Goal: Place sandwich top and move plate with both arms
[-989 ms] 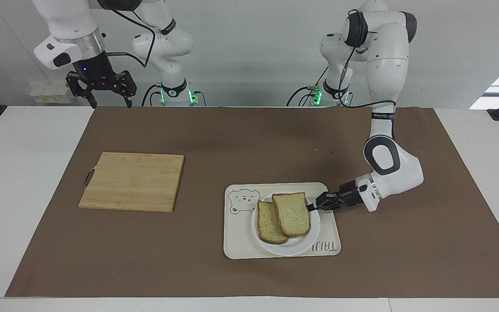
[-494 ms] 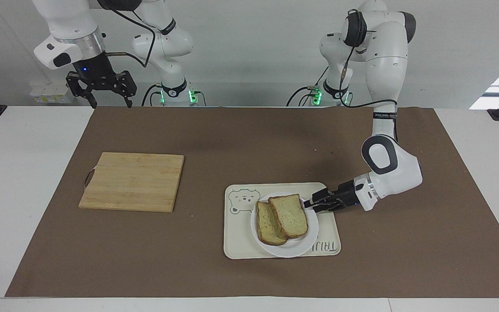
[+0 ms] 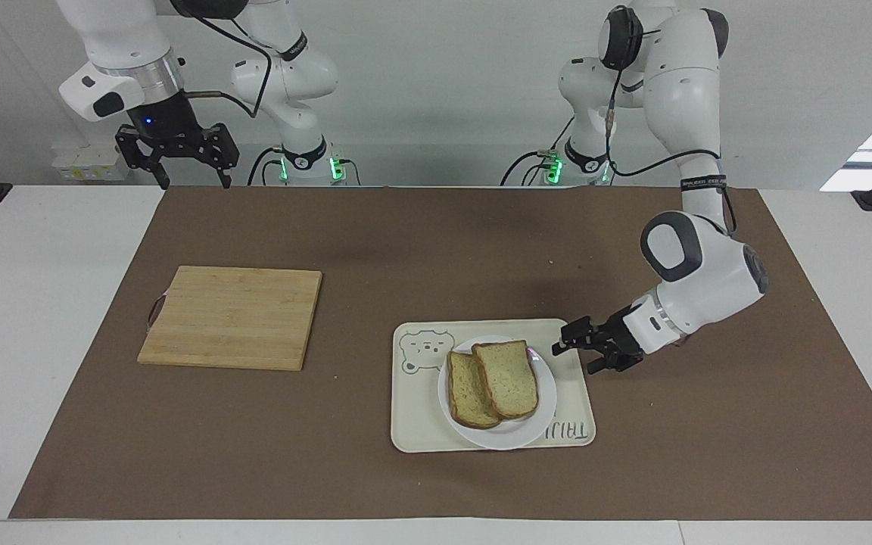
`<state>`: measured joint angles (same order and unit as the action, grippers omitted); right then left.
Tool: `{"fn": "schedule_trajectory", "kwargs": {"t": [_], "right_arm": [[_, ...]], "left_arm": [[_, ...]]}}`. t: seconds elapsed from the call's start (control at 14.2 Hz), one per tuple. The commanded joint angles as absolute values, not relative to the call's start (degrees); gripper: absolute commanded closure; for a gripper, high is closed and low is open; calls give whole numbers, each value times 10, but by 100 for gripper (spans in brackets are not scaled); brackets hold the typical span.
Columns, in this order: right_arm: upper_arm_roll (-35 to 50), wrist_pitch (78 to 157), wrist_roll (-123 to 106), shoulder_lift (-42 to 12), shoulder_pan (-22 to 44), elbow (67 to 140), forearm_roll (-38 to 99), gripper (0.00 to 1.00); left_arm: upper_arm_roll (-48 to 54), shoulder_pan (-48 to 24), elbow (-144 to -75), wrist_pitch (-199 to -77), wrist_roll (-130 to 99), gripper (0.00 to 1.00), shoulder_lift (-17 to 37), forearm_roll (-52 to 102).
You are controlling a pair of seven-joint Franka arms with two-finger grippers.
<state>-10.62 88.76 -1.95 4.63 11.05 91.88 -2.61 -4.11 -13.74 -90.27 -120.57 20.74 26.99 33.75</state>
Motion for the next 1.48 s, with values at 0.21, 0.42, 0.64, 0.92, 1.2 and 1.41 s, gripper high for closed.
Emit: {"fn": "schedule_trajectory", "kwargs": {"t": [0.21,0.42,0.64,0.92,1.2,1.41], "right_arm": [[-102,881,-35,47,102,916,-25,0],[-102,881,-35,47,102,916,-25,0],[-103,881,-35,47,102,915,-25,0],[-102,881,-35,47,102,915,-25,0],[-103,881,-35,47,102,916,-25,0],[-102,881,-35,47,102,916,-25,0]], "left_arm": [[-52,-143,-914,-1207,163,0,165,119],[-77,-142,-891,-1152,166,0,118,65],[-98,-127,-809,-1038,170,0,107,33],[-98,-91,-740,-882,173,0,82,33],[-100,-89,-742,-797,171,0,40,30],[-106,-88,-743,-755,172,0,20,28]]}}
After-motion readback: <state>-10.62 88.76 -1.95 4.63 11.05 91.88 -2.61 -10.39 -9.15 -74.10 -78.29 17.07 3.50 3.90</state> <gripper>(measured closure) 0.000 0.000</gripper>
